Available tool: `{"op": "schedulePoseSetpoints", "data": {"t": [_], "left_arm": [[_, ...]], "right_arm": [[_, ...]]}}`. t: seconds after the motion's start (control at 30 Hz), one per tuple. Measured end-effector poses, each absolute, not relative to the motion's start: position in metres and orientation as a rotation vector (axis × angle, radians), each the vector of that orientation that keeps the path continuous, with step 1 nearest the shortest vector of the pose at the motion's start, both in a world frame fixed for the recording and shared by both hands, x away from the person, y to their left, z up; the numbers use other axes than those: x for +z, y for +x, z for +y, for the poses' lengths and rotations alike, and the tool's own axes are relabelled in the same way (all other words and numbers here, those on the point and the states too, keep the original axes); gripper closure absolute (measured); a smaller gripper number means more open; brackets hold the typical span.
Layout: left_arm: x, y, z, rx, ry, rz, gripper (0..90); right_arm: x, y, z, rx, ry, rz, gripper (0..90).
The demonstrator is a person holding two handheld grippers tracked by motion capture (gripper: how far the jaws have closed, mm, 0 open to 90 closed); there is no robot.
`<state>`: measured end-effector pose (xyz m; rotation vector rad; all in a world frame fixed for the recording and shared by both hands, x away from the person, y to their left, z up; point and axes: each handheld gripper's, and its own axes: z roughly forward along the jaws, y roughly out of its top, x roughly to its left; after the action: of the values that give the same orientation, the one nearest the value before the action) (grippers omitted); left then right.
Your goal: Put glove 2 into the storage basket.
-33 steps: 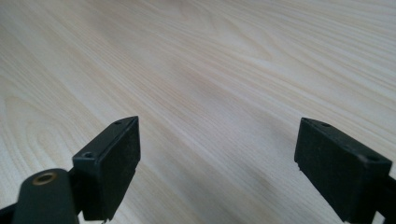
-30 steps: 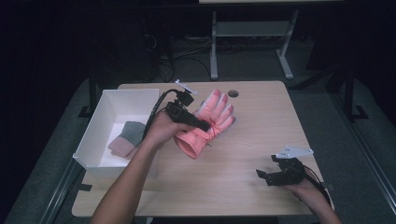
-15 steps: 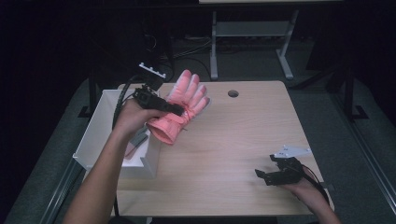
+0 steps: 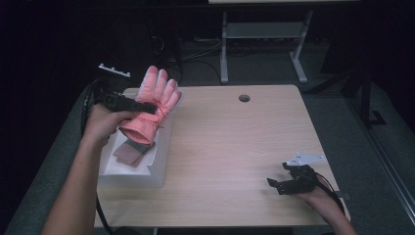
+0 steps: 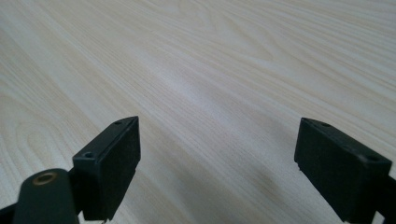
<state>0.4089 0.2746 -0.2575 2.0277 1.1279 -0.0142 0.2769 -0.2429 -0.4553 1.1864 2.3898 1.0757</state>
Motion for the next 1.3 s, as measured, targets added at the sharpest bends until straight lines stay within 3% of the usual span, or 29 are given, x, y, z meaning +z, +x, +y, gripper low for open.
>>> {"op": "schedulePoseSetpoints", "data": {"t": [0.37,1.03,1.3], "left_arm": [[-0.292,0.412,0.322,0.015,1.985,1.306,61.4],[-0.382,0.428,0.317,-0.085,2.059,1.454,60.2],[-0.4,0.43,0.319,-0.142,2.05,1.461,57.5]], "right_arm": [[-0.456,0.277,-0.242,1.074,1.184,2.405,14.1],[-0.455,0.276,-0.244,1.081,1.173,2.392,14.3],[-0.455,0.276,-0.245,1.078,1.179,2.392,14.3]]}}
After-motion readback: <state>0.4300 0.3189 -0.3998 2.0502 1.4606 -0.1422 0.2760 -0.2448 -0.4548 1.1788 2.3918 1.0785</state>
